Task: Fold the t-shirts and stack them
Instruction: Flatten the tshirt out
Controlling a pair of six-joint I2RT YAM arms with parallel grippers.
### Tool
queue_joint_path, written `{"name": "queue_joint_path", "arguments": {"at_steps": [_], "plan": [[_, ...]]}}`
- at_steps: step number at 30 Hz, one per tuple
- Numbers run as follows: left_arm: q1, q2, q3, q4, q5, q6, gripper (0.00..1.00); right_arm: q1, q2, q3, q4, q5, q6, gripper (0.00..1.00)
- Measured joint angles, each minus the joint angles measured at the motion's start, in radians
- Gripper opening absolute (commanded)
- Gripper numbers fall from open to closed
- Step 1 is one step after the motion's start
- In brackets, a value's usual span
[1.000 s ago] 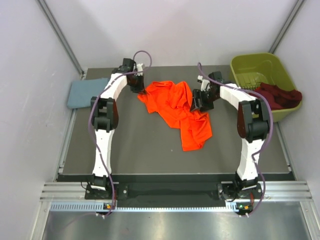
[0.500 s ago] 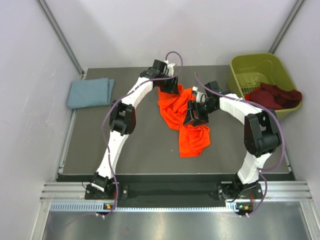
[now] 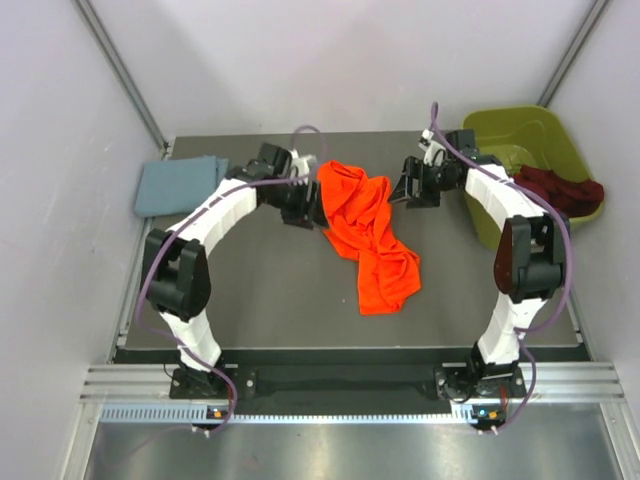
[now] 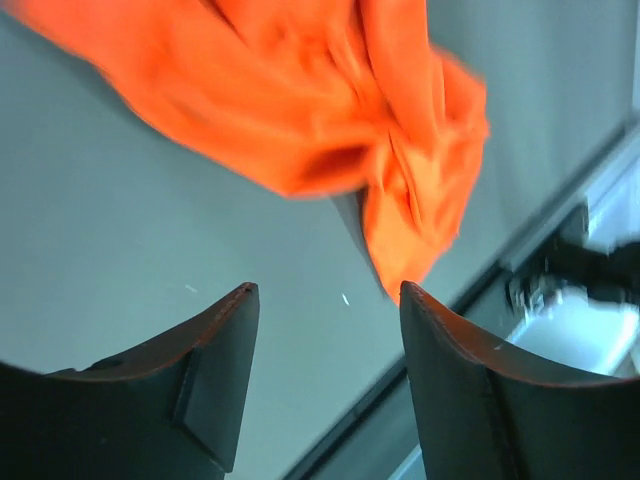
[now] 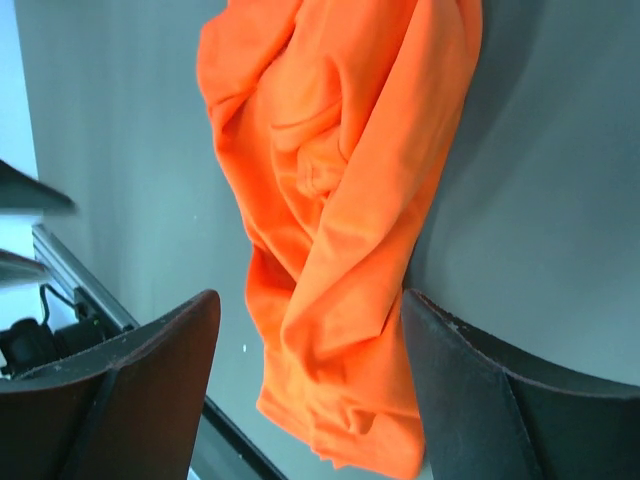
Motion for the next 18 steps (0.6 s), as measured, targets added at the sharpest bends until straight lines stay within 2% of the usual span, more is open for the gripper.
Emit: {"name": "queue_joint_path", "arguments": {"at_steps": [6, 9, 18], "plan": [[-0.09, 0.046, -0.221, 0.027, 0.034, 0.005, 0.6, 0.0, 0.079, 0.082, -0.018, 0.004, -0.007, 0.73], [-0.132, 0.07, -0.275, 0.041, 0.03, 0.003, 0.6, 0.0, 0.098, 0.108, -0.015, 0.006, -0.007, 0.74], [-0.22, 0.112, -0.286, 0.134, 0.036, 0.005, 0.59, 0.004, 0.1, 0.12, -0.008, 0.011, -0.01, 0.75]]}}
